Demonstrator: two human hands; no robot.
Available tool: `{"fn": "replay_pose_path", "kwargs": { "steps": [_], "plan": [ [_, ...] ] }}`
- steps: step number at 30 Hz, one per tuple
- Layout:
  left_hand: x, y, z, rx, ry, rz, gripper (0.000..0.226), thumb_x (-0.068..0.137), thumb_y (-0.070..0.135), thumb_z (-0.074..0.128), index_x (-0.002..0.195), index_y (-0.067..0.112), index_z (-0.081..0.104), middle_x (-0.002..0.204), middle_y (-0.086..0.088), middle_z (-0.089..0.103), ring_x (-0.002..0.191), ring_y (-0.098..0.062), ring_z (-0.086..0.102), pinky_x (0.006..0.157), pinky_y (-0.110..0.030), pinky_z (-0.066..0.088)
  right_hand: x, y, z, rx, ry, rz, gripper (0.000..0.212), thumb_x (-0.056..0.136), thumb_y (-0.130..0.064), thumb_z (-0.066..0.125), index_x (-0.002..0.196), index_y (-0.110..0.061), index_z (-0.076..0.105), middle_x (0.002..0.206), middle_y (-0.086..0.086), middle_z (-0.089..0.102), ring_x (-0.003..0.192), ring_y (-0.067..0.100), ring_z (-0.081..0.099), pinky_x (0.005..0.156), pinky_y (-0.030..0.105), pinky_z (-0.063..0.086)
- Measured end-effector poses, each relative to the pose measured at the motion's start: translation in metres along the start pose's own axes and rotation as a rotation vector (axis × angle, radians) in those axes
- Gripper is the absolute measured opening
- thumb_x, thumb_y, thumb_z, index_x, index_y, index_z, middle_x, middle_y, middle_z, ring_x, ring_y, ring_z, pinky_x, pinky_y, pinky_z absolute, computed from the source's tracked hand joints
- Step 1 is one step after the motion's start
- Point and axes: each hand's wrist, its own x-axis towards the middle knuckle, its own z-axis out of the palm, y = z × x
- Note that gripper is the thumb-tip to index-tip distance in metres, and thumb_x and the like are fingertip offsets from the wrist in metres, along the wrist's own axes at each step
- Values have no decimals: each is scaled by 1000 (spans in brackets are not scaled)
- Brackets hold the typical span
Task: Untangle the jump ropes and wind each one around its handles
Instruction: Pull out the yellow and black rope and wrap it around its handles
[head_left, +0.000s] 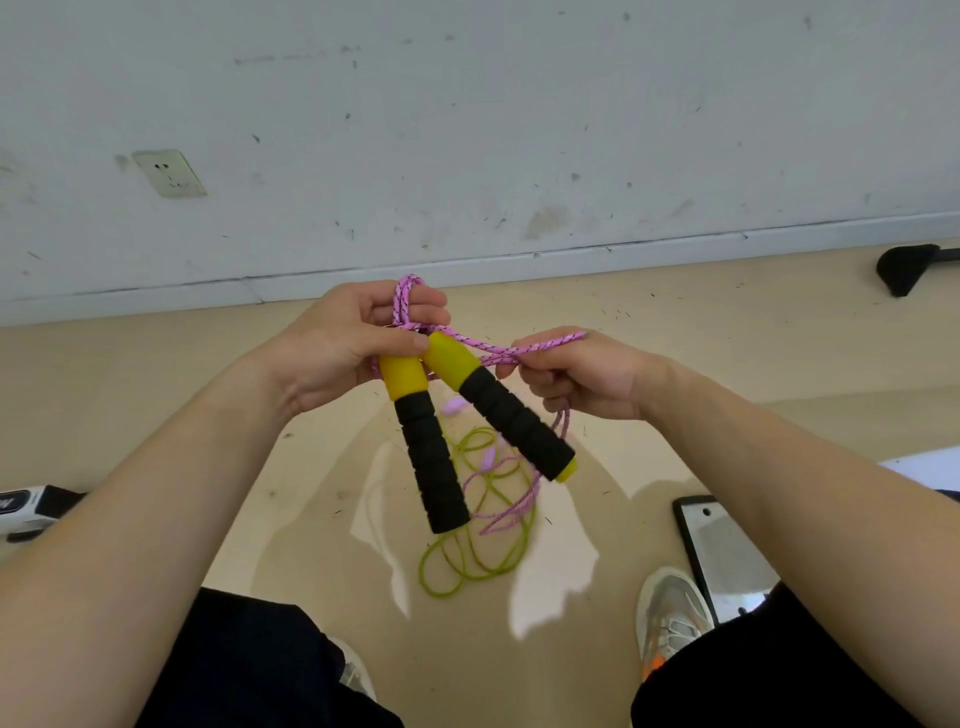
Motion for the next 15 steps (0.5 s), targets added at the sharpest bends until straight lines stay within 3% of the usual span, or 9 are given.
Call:
{"fn": "replay_pose_path", "kwargs": {
  "steps": [3,6,10,15],
  "plan": [
    [-1,-1,1,139,-2,22,42,83,-13,66,120,8,66,102,-1,74,104,-21,70,93,-49,57,-1,-5,0,-29,-26,15,31,103,-10,43,95,-8,72,63,-3,32,58,14,16,58,30,12],
    [0,-3,1,384,-11,99,38,86,-7,69,117,14,67,97,5,72,105,-13,67,96,-38,55,-2,-13,9,-46,-13,28,30,102,-5,41,103,-2,70,59,-5,31,53,11,18,54,28,12],
    [0,-8,7,476,-28,110,38,83,0,76,115,18,66,92,8,68,97,-6,65,83,-24,57,-2,-18,20,-107,41,51,28,101,-9,45,105,-1,71,59,-7,29,52,11,19,51,27,13],
    [5,-15,9,454,-20,65,41,83,-3,75,117,17,63,99,-5,66,86,-13,67,76,-40,62,-4,-29,27,-354,112,59,24,95,-27,64,94,-6,76,57,-6,36,53,14,23,48,27,19]
  ]
}}
